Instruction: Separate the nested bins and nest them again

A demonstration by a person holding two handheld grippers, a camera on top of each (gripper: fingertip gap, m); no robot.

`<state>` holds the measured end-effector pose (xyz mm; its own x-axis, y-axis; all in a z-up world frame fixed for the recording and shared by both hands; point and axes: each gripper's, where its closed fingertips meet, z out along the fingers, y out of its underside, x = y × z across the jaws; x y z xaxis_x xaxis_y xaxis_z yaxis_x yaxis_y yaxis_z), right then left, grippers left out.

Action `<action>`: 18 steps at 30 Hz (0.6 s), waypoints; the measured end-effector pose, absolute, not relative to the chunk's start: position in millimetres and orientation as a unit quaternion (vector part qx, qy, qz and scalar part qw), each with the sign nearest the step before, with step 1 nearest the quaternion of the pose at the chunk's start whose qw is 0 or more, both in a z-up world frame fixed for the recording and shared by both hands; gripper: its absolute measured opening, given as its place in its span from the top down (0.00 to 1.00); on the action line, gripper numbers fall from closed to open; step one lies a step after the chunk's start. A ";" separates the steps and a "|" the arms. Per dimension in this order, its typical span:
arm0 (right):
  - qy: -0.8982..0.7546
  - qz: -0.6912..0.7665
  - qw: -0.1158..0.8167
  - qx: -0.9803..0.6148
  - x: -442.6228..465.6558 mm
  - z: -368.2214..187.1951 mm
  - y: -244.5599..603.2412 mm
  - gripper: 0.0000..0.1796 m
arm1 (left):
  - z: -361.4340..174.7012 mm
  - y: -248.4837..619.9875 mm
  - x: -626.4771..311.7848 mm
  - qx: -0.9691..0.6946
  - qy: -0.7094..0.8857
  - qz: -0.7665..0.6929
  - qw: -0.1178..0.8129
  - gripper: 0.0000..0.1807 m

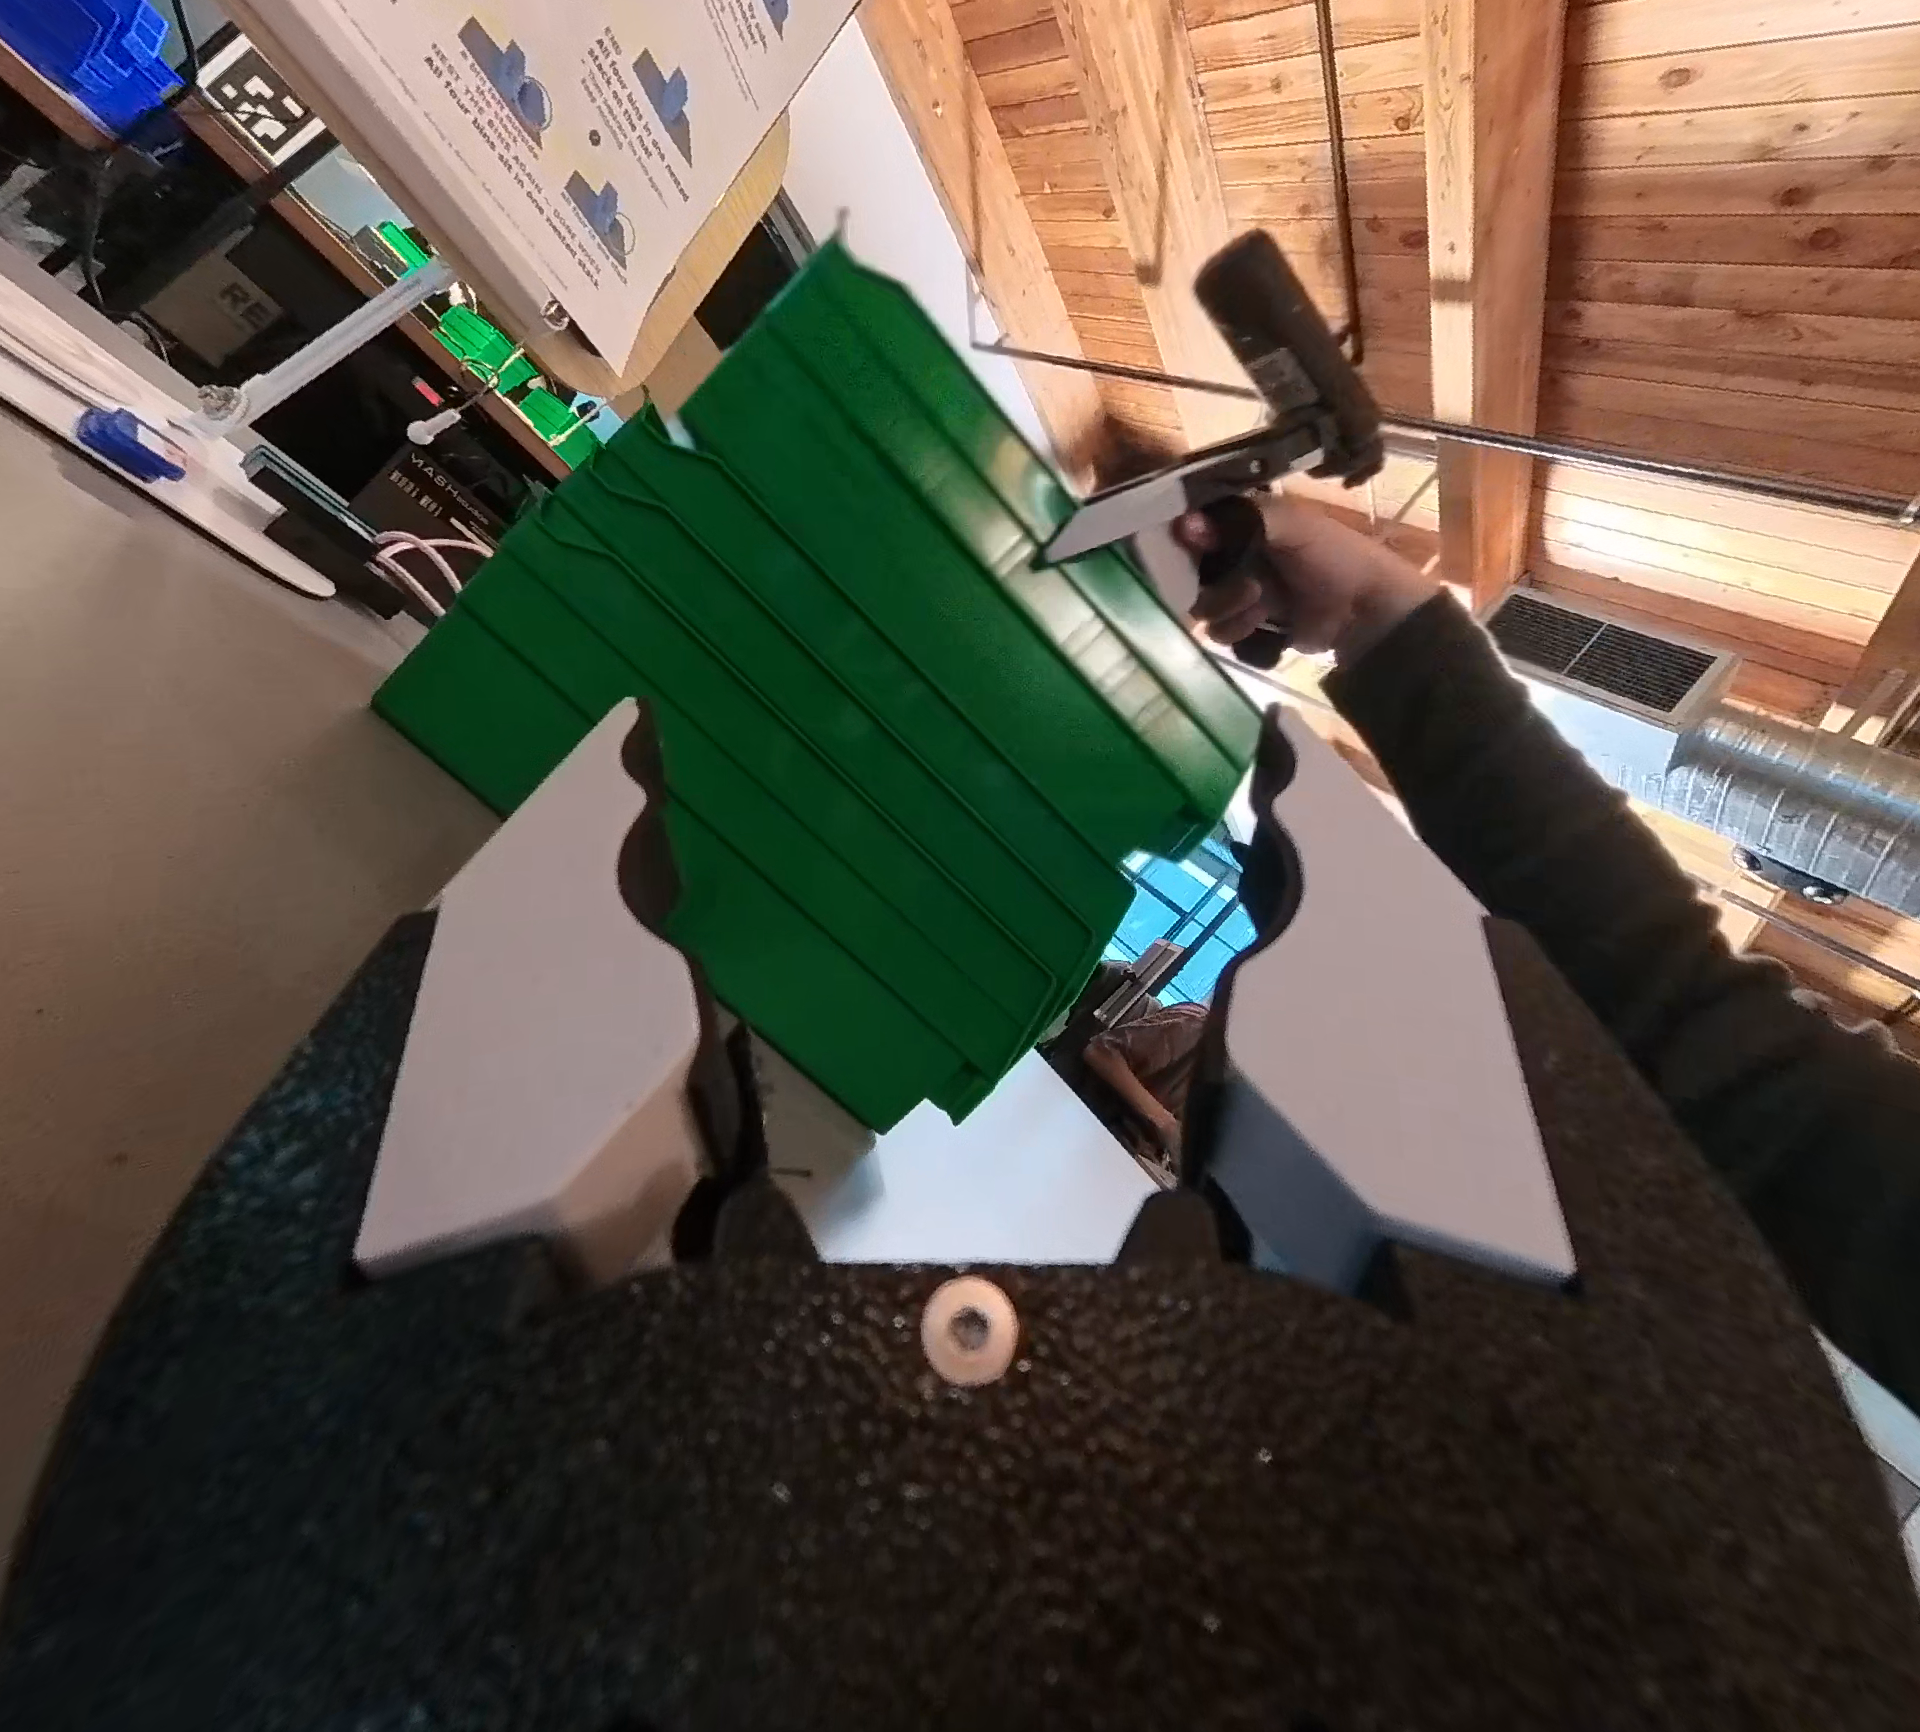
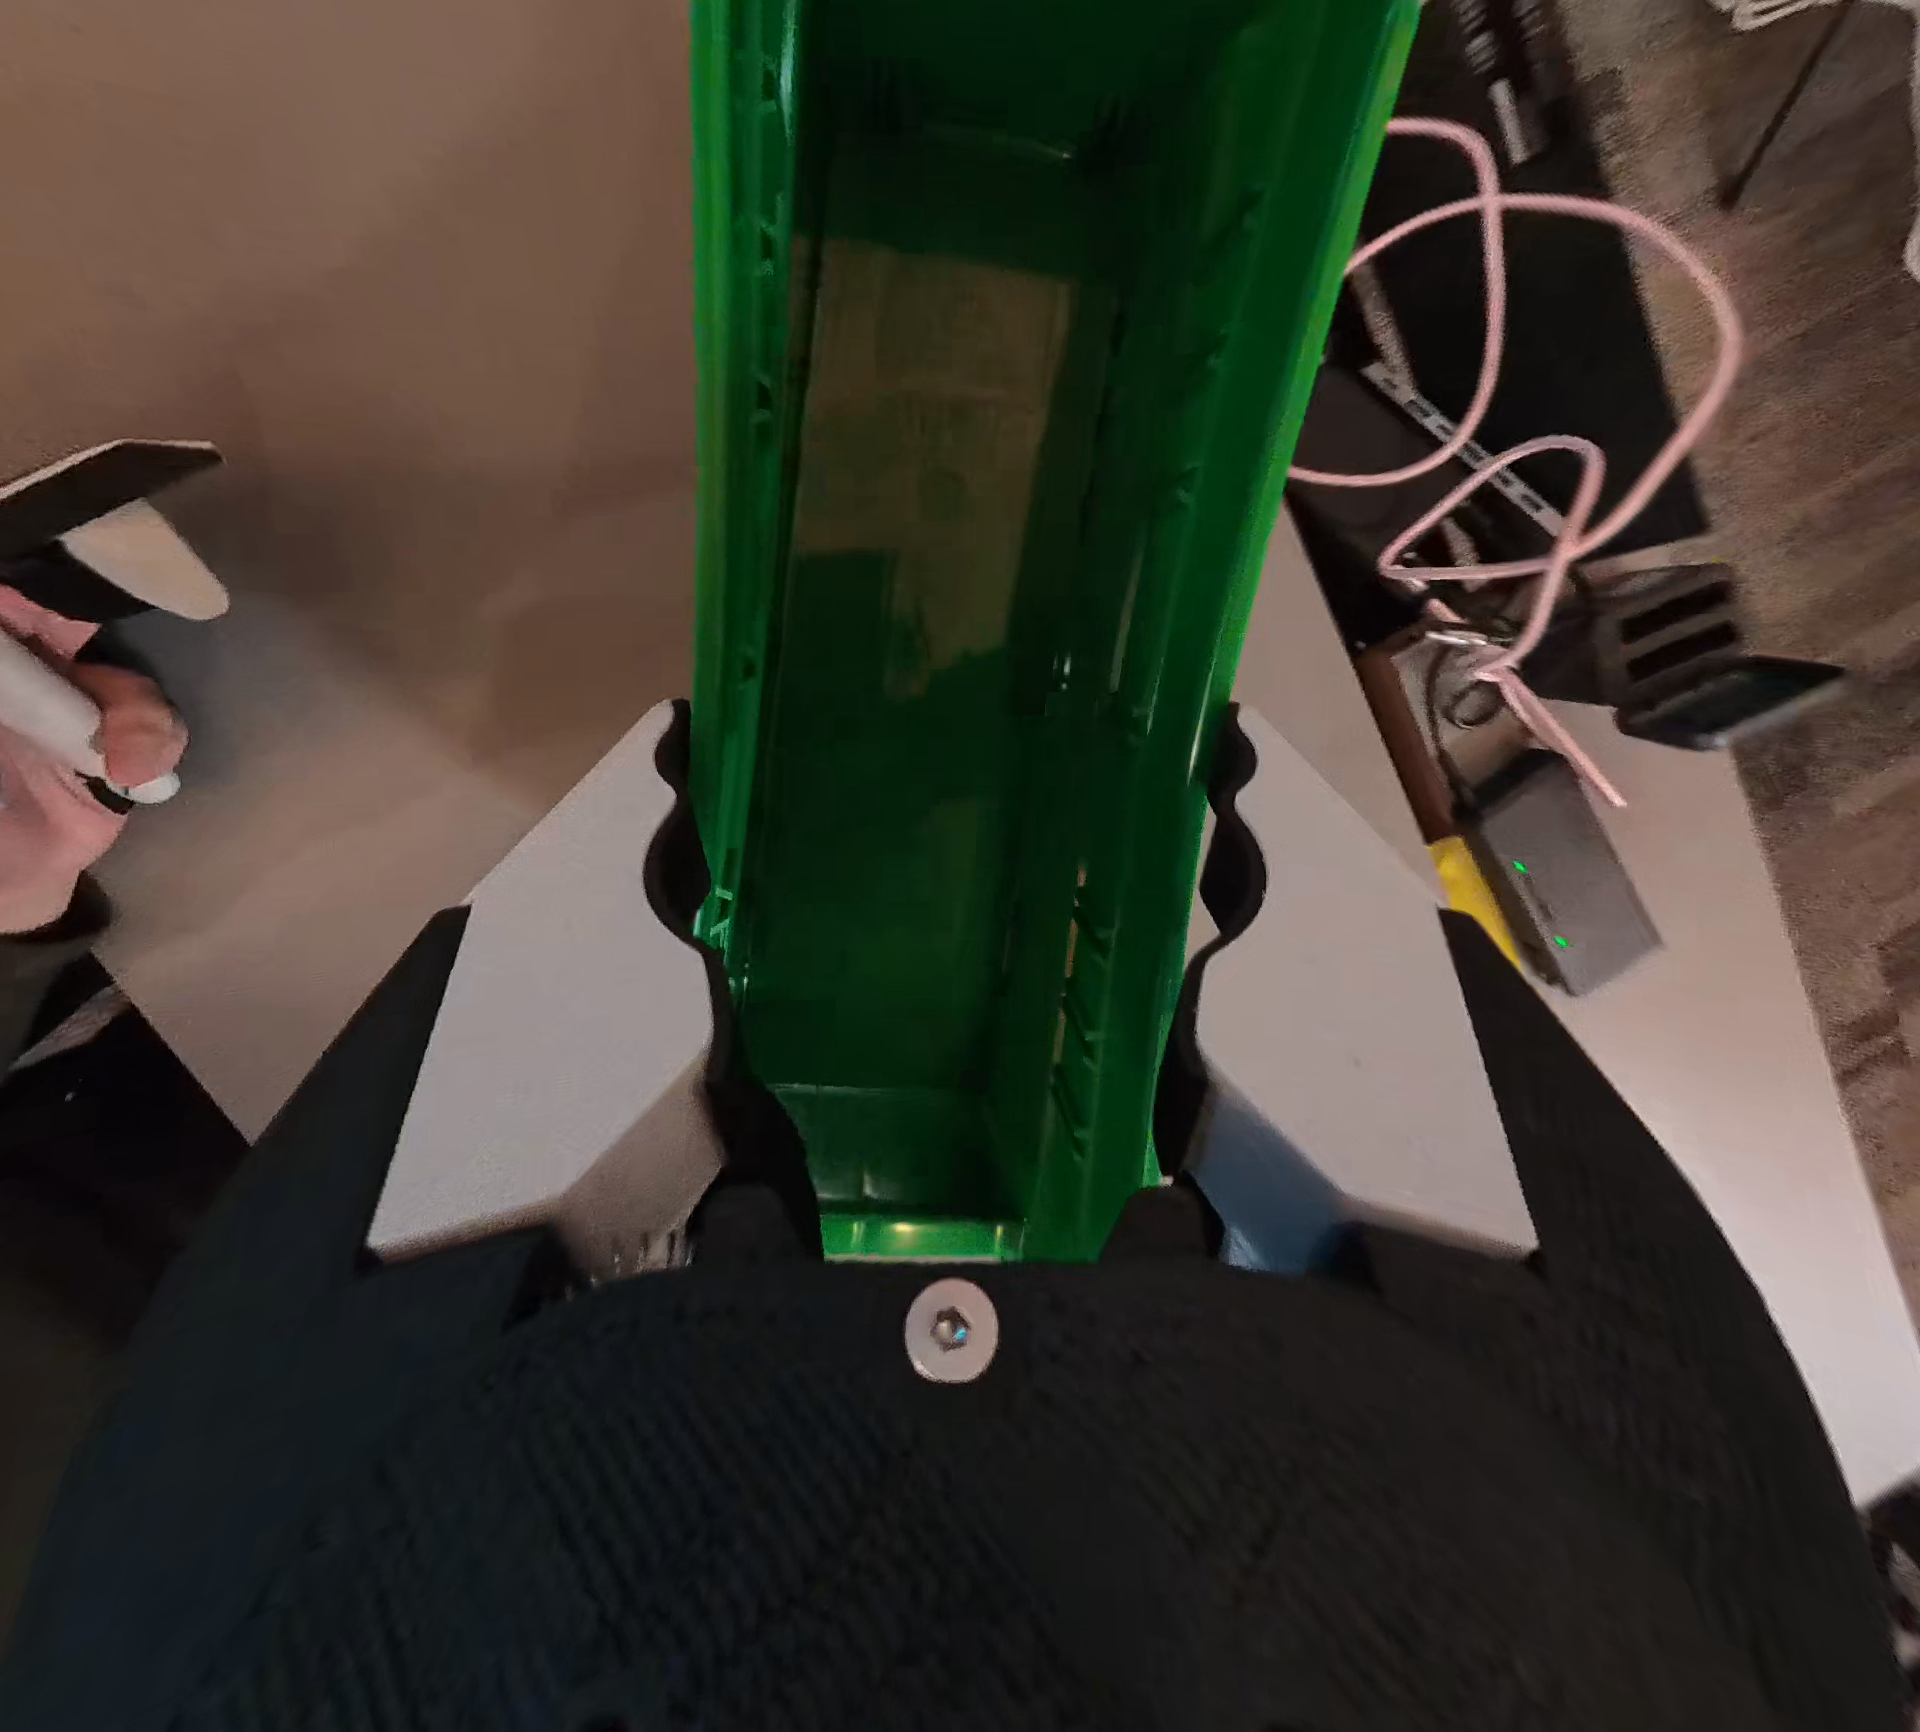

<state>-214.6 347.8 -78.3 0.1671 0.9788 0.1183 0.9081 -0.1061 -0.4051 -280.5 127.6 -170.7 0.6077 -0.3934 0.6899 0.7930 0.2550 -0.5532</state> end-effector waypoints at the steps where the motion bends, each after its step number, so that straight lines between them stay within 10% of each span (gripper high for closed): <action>1: -0.636 0.091 0.208 -0.738 -206.4 -67.6 349.9 0.45 | -170.7 127.4 -280.4 -0.470 -0.212 -0.389 0.763 0.39; 9: -0.523 0.057 0.265 -0.808 -44.2 -23.7 415.7 0.45 | -171.2 126.8 -283.1 -0.472 -0.218 -0.376 0.767 0.39; 18: -0.312 -0.015 0.273 -0.910 219.5 -120.9 489.9 0.45 | -173.8 129.7 -283.3 -0.497 -0.220 -0.333 0.770 0.38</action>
<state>219.5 489.9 -120.9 0.8049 0.5594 0.1981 0.5760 -0.6562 -0.4875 -283.3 129.7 -173.8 0.6813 -0.2951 0.6699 0.7320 0.2839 -0.6194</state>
